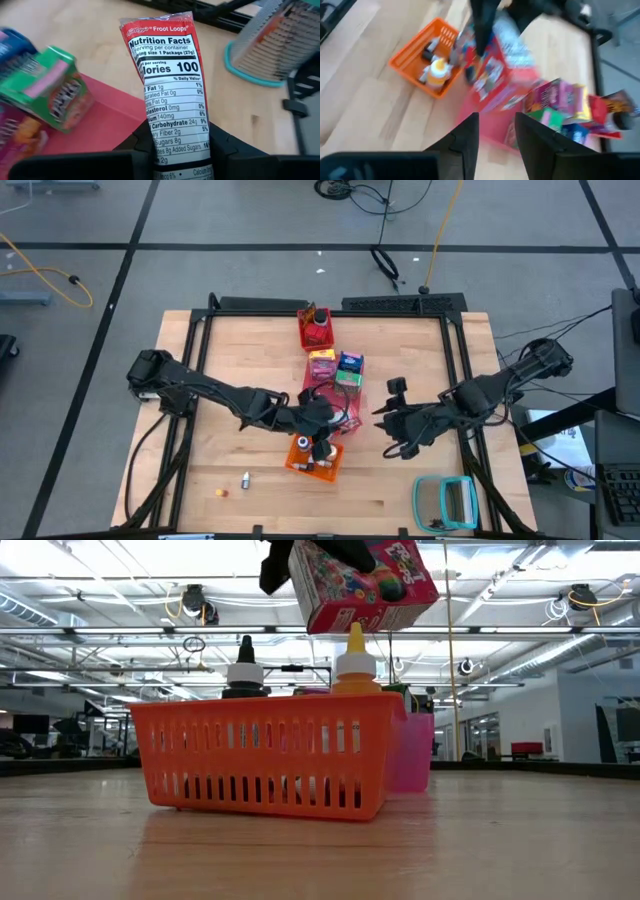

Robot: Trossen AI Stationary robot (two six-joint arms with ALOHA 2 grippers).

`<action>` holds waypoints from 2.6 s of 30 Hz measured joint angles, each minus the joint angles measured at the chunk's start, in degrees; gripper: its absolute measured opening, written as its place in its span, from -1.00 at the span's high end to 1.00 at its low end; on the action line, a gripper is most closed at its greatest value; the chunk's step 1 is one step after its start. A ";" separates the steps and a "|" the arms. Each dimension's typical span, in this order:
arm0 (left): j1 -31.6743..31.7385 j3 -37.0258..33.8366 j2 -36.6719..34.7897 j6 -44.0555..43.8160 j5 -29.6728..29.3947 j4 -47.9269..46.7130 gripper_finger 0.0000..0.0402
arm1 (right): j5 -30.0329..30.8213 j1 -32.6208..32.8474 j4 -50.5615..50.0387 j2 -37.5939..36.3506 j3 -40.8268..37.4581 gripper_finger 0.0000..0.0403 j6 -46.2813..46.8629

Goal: Pick & Place Kitchen Items
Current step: Put the red cereal box into the red bin

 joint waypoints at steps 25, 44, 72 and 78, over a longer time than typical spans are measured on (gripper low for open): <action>-10.60 0.07 -0.87 17.16 -28.37 13.15 0.57 | -4.77 -0.48 45.74 -16.58 -33.86 0.33 -2.05; -12.01 0.04 -0.85 25.78 -27.23 22.96 0.47 | -18.17 -7.96 77.43 -16.14 -45.81 0.03 -2.24; -12.01 0.00 -0.76 25.60 -27.04 22.26 0.57 | -30.57 -13.49 101.80 -5.68 -47.16 -0.39 0.74; -11.96 0.00 -0.76 25.43 -26.38 22.27 0.48 | -31.85 -13.55 102.85 -5.67 -47.16 -0.39 0.34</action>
